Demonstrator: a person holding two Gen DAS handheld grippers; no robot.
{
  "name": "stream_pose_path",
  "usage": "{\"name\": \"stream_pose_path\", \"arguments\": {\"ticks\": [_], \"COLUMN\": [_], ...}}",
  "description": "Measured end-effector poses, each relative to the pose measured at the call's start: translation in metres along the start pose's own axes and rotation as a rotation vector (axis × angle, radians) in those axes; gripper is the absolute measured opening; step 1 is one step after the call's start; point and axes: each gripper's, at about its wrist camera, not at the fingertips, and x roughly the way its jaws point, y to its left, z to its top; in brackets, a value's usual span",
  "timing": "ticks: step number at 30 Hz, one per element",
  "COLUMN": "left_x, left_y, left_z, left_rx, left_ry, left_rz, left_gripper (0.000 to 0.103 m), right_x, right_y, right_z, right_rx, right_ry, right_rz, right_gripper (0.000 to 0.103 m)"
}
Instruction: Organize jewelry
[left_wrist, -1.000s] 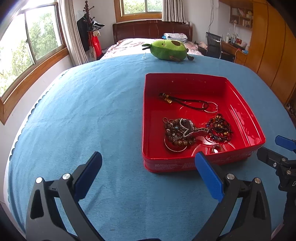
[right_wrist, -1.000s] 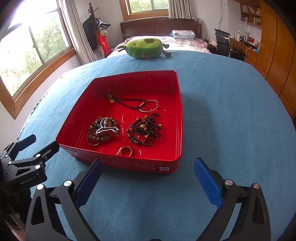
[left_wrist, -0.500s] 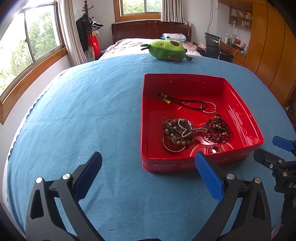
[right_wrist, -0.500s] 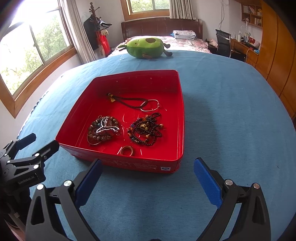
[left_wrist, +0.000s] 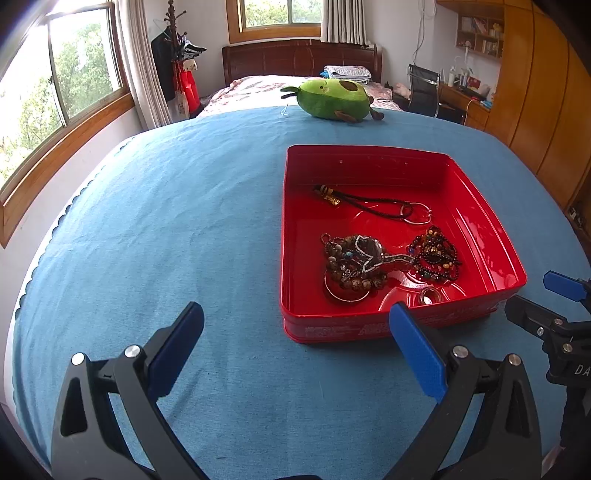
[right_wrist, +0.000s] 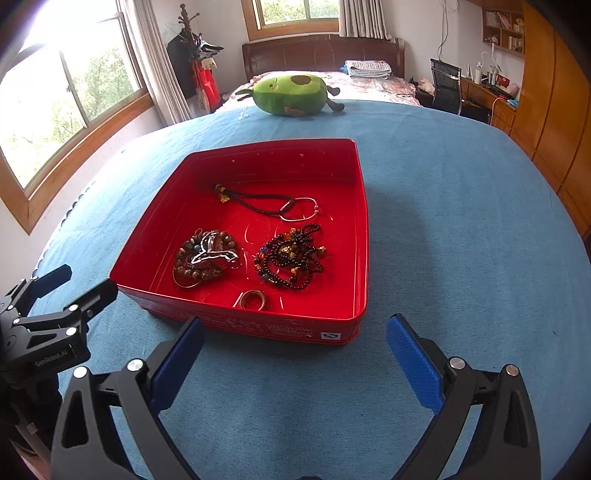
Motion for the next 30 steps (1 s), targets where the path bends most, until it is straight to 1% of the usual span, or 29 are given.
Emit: {"name": "stream_pose_path", "arguments": {"ticks": [30], "left_x": [0.0034], "left_y": [-0.0004], "left_z": [-0.0005], "left_rx": [0.000], "left_ry": [0.002], "left_rz": [-0.005], "left_gripper": [0.100], "right_x": [0.0000], "right_y": [0.0002], "right_z": [-0.0011], "right_rx": [-0.001], "right_ry": [-0.001], "right_rz": [-0.001], "right_gripper": [0.099]}}
